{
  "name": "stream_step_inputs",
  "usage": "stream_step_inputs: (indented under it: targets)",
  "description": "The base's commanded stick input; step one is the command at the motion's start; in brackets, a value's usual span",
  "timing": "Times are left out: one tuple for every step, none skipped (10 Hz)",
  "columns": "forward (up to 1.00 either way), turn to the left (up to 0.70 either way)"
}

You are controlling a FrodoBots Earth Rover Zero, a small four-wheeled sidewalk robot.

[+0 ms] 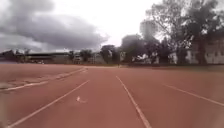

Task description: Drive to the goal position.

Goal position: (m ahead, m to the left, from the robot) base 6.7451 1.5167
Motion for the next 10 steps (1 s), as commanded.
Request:
stream_step_inputs:
  targets:
    - [0.45,0.0]
    - [0.45,0.0]
    - [0.45,0.0]
    - [0.45,0.0]
    - [0.45,0.0]
    - [0.45,0.0]
    - [0.45,0.0]
    - [0.45,0.0]
    - [0.45,0.0]
    - [0.45,0.0]
